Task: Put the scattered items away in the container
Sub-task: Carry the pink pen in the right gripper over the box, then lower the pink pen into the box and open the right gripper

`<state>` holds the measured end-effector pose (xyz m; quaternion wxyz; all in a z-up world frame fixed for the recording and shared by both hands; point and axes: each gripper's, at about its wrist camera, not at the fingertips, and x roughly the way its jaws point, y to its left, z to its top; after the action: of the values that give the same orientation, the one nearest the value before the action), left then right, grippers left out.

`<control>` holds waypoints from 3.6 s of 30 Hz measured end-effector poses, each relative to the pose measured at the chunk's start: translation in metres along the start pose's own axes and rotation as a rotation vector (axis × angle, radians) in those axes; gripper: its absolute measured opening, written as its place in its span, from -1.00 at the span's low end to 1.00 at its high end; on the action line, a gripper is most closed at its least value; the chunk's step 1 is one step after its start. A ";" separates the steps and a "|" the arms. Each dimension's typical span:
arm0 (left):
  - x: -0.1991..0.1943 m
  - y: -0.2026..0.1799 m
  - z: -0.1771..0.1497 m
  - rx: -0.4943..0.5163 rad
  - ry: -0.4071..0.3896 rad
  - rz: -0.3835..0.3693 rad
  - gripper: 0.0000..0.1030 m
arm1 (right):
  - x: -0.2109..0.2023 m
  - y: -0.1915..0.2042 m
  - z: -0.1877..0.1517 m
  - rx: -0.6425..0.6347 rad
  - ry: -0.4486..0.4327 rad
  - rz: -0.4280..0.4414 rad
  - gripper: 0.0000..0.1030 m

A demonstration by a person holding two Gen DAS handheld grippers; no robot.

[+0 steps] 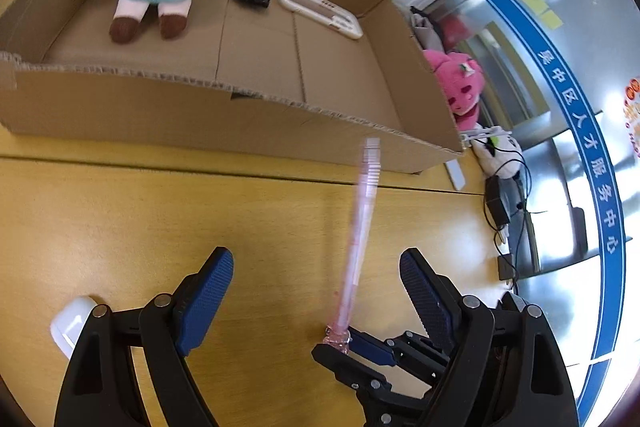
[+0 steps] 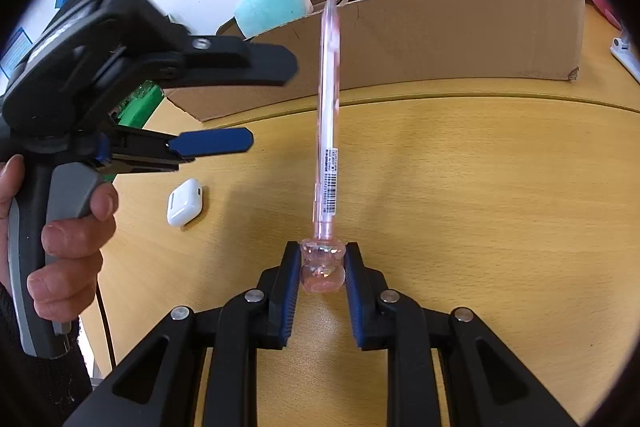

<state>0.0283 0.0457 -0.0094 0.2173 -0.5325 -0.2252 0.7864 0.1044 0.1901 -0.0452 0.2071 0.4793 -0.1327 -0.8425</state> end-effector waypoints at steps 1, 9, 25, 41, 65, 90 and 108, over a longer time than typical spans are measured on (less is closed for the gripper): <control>-0.001 0.001 0.001 0.007 0.003 -0.008 0.71 | 0.000 -0.001 0.001 0.004 0.000 0.004 -0.60; 0.037 0.001 0.010 0.002 0.073 -0.032 0.69 | 0.000 0.005 0.005 -0.006 0.018 0.028 -0.60; 0.023 -0.022 0.033 0.086 0.000 0.103 -0.82 | -0.012 0.015 0.023 -0.040 0.001 0.038 -0.60; -0.068 -0.119 0.190 0.290 -0.191 0.170 -0.80 | -0.065 0.055 0.187 -0.150 -0.202 0.059 -0.60; 0.138 -0.038 0.274 0.161 0.174 0.330 -0.79 | 0.108 -0.064 0.260 0.141 0.287 0.083 -0.60; 0.145 -0.030 0.250 0.173 0.199 0.407 0.42 | 0.137 -0.060 0.239 0.241 0.363 0.053 -0.30; -0.066 -0.073 0.162 0.390 -0.435 0.455 1.00 | 0.000 -0.005 0.197 -0.057 -0.093 -0.265 0.66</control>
<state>-0.0936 0.0463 0.1361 0.0812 -0.3379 0.0124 0.9376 -0.0662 0.1995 0.0525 0.1011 0.4472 -0.0539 -0.8871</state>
